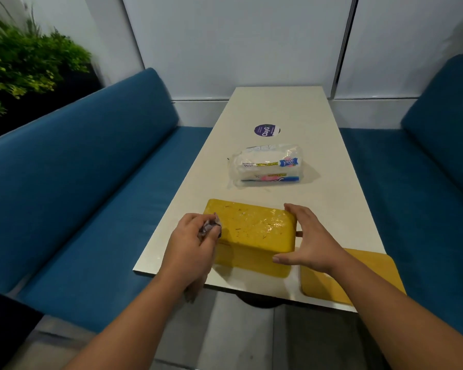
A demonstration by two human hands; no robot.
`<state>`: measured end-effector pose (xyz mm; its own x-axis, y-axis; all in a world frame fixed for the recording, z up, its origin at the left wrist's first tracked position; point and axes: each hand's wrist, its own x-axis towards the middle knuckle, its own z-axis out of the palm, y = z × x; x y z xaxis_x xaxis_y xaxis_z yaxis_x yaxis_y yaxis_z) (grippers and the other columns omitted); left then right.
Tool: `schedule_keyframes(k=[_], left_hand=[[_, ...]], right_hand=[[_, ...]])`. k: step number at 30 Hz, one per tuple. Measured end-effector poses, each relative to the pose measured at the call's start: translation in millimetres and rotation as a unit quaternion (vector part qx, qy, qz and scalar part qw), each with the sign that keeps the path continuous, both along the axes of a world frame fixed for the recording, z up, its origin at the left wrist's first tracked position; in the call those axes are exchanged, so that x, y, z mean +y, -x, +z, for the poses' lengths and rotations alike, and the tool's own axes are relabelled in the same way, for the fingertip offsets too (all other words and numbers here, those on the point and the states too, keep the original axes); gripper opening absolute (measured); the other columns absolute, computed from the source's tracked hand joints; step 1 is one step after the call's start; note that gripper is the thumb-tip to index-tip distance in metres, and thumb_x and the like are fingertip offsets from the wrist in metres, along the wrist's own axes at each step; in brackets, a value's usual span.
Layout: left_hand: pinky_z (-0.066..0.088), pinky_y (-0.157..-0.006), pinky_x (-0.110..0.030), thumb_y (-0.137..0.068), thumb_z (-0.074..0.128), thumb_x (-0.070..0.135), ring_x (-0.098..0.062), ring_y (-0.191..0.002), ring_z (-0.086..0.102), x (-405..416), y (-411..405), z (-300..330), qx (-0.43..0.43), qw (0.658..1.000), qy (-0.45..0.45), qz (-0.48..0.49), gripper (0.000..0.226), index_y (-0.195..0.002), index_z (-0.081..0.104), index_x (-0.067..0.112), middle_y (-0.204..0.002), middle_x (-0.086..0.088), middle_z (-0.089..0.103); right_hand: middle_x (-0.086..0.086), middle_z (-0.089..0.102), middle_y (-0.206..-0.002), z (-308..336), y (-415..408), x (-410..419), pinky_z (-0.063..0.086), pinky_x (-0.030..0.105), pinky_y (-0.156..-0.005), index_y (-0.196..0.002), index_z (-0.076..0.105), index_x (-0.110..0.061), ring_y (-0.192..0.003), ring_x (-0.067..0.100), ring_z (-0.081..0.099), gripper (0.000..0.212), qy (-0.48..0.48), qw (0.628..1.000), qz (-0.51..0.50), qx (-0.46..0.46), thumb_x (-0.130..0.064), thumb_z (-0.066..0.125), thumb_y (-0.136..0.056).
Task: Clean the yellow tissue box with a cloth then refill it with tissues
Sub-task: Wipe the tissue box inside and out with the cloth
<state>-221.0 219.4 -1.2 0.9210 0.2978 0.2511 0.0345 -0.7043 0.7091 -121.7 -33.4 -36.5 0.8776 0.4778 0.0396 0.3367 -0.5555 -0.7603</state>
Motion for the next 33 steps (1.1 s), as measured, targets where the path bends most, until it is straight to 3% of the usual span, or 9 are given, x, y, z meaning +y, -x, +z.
schedule_keyframes(k=[2,6,12,17,24,29,33], left_hand=[[0.038,-0.079,-0.005,-0.092,0.059,0.033,0.005,-0.093,0.052,-12.8,4.2,-2.3,0.005,0.998,-0.053,-0.026,0.024,-0.115,0.065,0.027,-0.110,0.017,0.053],[0.049,-0.080,-0.029,-0.093,0.058,0.036,-0.011,-0.094,0.057,-28.3,6.9,-4.6,0.027,0.991,-0.122,-0.052,0.031,-0.122,0.063,0.024,-0.115,0.014,0.051],[0.052,-0.058,-0.028,-0.090,0.060,0.037,-0.012,-0.078,0.058,-65.0,-2.1,-7.8,-0.022,0.971,-0.193,-0.142,0.026,-0.112,0.067,0.026,-0.105,0.010,0.057],[0.048,-0.045,-0.027,-0.091,0.057,0.039,-0.014,-0.065,0.056,-51.3,-3.9,-16.6,-0.057,0.967,-0.204,-0.138,0.023,-0.104,0.070,0.027,-0.094,0.008,0.058],[0.043,-0.046,-0.025,-0.090,0.059,0.035,-0.013,-0.068,0.055,-78.2,-11.4,-9.3,-0.045,0.952,-0.247,-0.176,0.020,-0.105,0.071,0.030,-0.095,0.009,0.058],[0.040,-0.042,-0.024,-0.089,0.062,0.032,-0.015,-0.061,0.054,-47.5,-1.2,-10.9,-0.045,0.963,-0.226,-0.140,0.018,-0.104,0.072,0.031,-0.090,0.009,0.058],[0.042,-0.042,-0.025,-0.090,0.055,0.032,-0.017,-0.064,0.055,-78.8,-5.8,-9.1,-0.055,0.957,-0.239,-0.158,0.021,-0.099,0.073,0.027,-0.089,0.006,0.059]], right_hand=[[-0.009,0.026,-0.144,-1.4,-2.5,0.4,0.040,0.025,-0.099,-0.148,0.022,-0.031,-0.126,0.008,0.034,0.118,0.004,1.000,0.006,-0.011,-0.047,0.090,-0.053],[-0.009,0.032,-0.140,-3.9,-5.3,-0.3,0.044,0.035,-0.101,-0.145,0.025,-0.031,-0.124,0.012,0.038,0.116,0.011,1.000,0.004,-0.018,-0.052,0.089,-0.050],[-0.012,0.036,-0.132,-1.4,-4.0,1.7,0.046,0.034,-0.096,-0.142,0.030,-0.032,-0.118,0.009,0.041,0.111,0.013,1.000,-0.009,-0.024,-0.044,0.089,-0.049],[-0.013,0.035,-0.132,-0.9,-2.6,1.8,0.047,0.034,-0.094,-0.142,0.029,-0.033,-0.117,0.010,0.040,0.112,0.020,1.000,-0.015,-0.013,-0.049,0.089,-0.049],[-0.016,0.037,-0.126,-1.1,-1.5,2.6,0.050,0.035,-0.092,-0.139,0.031,-0.035,-0.116,0.010,0.043,0.112,-0.002,1.000,-0.021,-0.007,-0.057,0.079,-0.040],[-0.016,0.035,-0.131,-1.2,-1.3,0.6,0.049,0.034,-0.092,-0.141,0.028,-0.037,-0.117,0.010,0.040,0.113,0.013,1.000,-0.011,0.001,-0.055,0.085,-0.046],[-0.015,0.037,-0.127,0.3,-0.7,1.4,0.050,0.035,-0.090,-0.140,0.030,-0.035,-0.114,0.009,0.043,0.110,0.010,1.000,-0.015,-0.008,-0.053,0.082,-0.044]])
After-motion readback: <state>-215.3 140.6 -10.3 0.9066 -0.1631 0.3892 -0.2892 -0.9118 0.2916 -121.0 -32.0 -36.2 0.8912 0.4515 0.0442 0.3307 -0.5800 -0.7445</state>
